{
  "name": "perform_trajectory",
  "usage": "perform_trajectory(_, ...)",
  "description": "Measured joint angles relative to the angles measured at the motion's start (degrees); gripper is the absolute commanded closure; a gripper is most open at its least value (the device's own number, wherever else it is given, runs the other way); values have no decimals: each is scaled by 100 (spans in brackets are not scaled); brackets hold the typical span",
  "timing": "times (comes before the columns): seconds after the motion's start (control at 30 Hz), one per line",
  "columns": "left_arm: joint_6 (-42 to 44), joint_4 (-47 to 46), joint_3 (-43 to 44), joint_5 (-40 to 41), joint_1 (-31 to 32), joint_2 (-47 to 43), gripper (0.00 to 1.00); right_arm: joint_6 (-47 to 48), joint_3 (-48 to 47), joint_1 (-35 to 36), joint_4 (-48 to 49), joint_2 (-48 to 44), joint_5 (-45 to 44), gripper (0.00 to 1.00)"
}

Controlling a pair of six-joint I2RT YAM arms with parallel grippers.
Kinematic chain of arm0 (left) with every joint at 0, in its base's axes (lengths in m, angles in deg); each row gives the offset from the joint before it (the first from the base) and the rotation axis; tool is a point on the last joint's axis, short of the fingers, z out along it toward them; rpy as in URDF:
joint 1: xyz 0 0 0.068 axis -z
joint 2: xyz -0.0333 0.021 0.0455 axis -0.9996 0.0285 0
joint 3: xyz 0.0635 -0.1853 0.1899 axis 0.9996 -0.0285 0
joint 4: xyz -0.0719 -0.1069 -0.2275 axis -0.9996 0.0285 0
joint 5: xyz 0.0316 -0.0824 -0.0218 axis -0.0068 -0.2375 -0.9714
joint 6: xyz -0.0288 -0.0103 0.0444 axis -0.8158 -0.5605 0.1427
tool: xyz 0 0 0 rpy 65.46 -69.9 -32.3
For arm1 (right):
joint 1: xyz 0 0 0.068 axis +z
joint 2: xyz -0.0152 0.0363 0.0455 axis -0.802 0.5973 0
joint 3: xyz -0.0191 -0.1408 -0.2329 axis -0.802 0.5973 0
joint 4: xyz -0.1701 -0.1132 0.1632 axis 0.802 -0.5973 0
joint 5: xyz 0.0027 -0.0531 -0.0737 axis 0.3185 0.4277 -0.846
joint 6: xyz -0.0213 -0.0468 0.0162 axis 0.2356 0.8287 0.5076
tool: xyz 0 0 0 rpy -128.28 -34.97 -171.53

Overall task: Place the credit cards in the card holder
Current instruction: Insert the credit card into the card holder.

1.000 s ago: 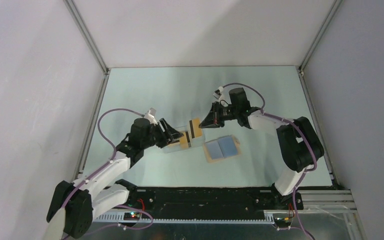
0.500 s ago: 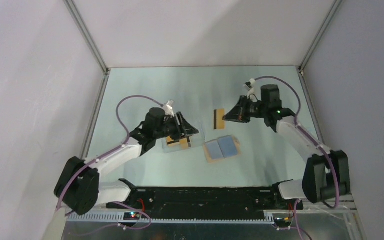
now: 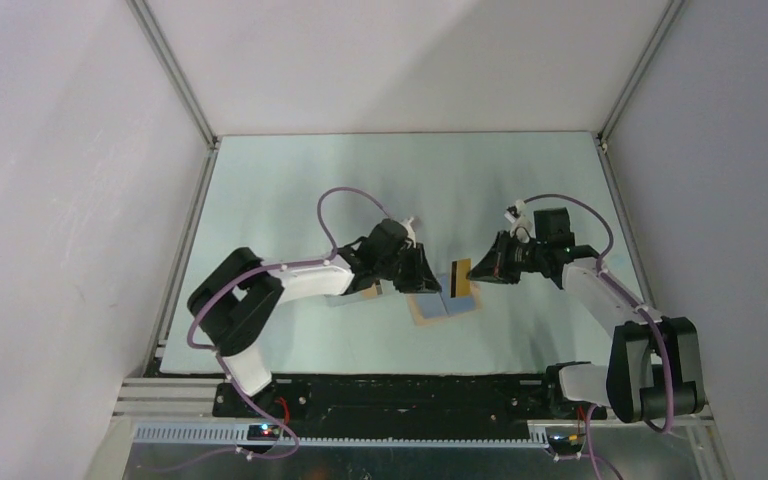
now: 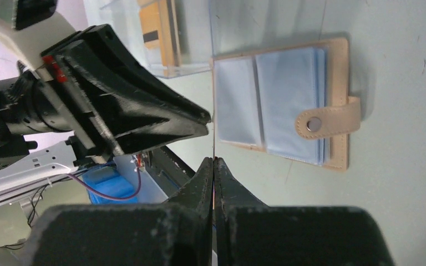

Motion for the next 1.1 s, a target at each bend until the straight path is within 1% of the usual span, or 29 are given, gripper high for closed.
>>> perform_trajectory(0.1,7,262,4,234,72,210,79,63,125,7,-9,7,-46,100)
perform_trajectory(0.2,107,629,2,527,72,214,79,122,133,70,35,85,-98,100)
perform_trajectory(0.27,205,715,17,605,61,212,79,144,133,168,103,210,-133,100)
perform_trajectory(0.5,345,708,-7,610,39,210,79,197,133,608,356,699,-352,100)
perform_trajectory(0.7,345,811,-20,662,-22,164,79,197,133,638,599,1005,-481,100)
perform_trajectory(0.8,345,1102,-94,807,-142,81,78,197,133,638,684,1095,-505,100)
perform_trajectory(0.9,350,1596,-280,1040,-332,50,78,199,133,638,732,1132,-507,100)
perform_trajectory(1.1,367,1982,-295,1080,-463,-55,77,251,122,638,752,1132,-542,100)
